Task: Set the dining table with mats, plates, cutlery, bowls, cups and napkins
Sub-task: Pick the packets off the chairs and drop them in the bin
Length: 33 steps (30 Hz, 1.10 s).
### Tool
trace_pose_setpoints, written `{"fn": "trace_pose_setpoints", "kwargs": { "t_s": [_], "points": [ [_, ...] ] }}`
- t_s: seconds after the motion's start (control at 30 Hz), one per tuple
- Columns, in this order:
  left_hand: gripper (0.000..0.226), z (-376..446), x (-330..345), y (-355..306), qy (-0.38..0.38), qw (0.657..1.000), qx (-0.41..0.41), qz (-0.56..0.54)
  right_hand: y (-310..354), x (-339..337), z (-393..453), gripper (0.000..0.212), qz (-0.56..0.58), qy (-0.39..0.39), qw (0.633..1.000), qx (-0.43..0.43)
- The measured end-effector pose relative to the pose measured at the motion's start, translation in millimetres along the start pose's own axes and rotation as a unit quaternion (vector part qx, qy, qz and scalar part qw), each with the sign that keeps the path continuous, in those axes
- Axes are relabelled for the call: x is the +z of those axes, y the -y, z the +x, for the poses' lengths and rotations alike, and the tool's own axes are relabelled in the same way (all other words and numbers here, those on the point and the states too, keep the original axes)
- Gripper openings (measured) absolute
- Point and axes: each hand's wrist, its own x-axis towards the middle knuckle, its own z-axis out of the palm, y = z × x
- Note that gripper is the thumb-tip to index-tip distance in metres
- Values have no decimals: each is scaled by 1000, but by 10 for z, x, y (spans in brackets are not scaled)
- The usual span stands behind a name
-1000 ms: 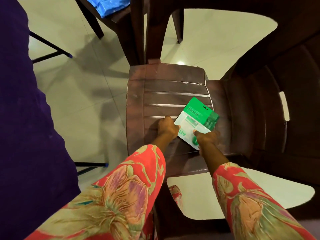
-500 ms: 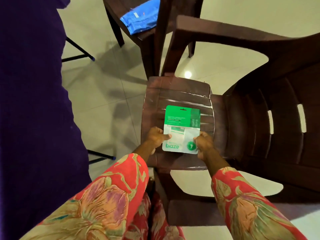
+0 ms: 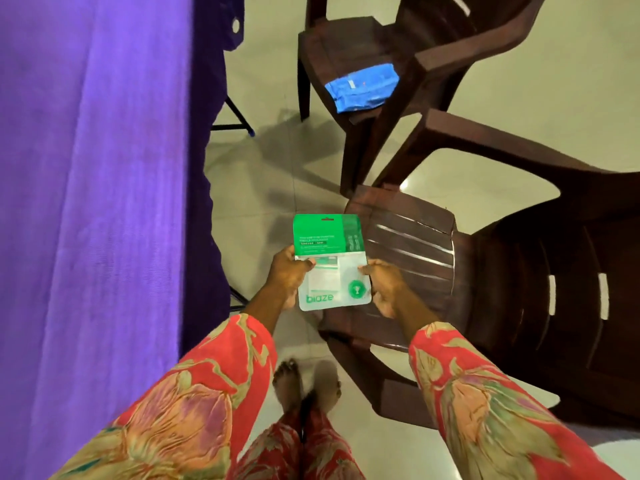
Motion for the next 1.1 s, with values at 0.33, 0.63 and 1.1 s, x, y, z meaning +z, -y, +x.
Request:
{"fn": "trace_pose_setpoints", "kwargs": {
  "t_s": [0.33, 0.63, 1.1],
  "points": [
    [21, -208, -583, -509, -75, 992, 37, -96, -647, 293, -213, 45, -559, 16, 825, -81],
    [26, -247, -735, -689, -20, 983, 40, -180, -1258, 286, -596, 48, -837, 72, 541, -45],
    [27, -219, -687, -660, 12, 988, 23, -155, -1072, 195, -752, 58, -818, 42, 567, -92]
  ]
}}
